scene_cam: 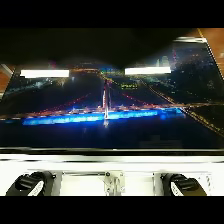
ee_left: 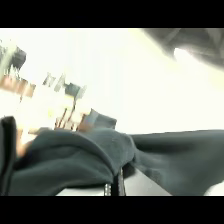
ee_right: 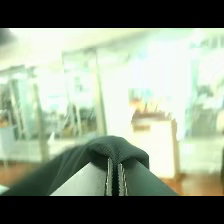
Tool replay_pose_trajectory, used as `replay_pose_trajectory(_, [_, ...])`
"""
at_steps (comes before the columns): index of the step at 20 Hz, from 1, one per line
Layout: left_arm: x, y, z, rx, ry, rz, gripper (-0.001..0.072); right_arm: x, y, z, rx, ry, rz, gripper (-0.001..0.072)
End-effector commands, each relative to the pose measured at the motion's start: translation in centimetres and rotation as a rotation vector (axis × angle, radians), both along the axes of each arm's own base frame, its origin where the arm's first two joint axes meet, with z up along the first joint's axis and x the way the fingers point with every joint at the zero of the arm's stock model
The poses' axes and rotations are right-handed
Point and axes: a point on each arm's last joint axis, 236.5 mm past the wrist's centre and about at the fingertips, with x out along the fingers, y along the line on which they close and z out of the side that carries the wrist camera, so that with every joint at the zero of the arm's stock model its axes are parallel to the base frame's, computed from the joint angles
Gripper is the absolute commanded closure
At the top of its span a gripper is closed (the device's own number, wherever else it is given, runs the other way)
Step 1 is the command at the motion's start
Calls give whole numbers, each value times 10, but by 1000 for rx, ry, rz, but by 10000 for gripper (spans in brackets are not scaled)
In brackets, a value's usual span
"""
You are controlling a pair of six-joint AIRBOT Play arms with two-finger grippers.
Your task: Fold the shirts.
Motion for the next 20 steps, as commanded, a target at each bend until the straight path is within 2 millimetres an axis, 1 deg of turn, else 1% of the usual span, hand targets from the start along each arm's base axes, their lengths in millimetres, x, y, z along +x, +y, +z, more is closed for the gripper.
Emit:
replay_pose_trajectory(1, [0,-12,-77,232,255,-29,669,-31,-24,-12,-81,42,-128,646])
replay_pose_trajectory(3, [11,-1,-149,358,486,5,669,-17,-40,-51,-122,212,-206,646])
replay_pose_trajectory(4, [15,6,-179,410,575,22,669,-10,-47,-79,-158,325,-238,647])
replay_pose_trajectory(5, [20,12,-205,450,644,40,669,-4,-51,-107,-199,440,-254,647])
replay_pose_trajectory(7, [34,21,-247,493,736,74,669,4,-55,-176,-304,724,-259,647])
replay_pose_trajectory(9, [47,29,-286,534,815,105,669,1,-58,-247,-407,1039,-234,646])
replay_pose_trajectory(10, [51,33,-306,558,862,113,669,-3,-57,-279,-448,1187,-209,647])
replay_pose_trajectory(11, [54,36,-326,583,910,120,669,1,-53,-301,-446,1278,-189,646])
replay_pose_trajectory(12, [57,38,-341,602,950,121,669,2,-43,-324,-434,1355,-142,647])
replay_pose_trajectory(13, [61,39,-354,617,984,119,669,2,-37,-349,-440,1437,-105,647])
replay_pose_trajectory(14, [64,38,-360,629,1000,113,669,1,-34,-377,-443,1528,-85,647])
replay_pose_trajectory(15, [71,37,-361,635,992,112,669,0,-30,-402,-451,1597,-59,646])
replay_pose_trajectory(16, [78,37,-358,630,967,119,669,2,-28,-420,-452,1633,-49,646])
replay_pose_trajectory(17, [86,36,-351,613,932,133,669,6,-27,-434,-448,1652,-49,646])
replay_pose_trajectory(20, [107,36,-316,556,802,182,669,20,-24,-452,-379,1659,-76,647])
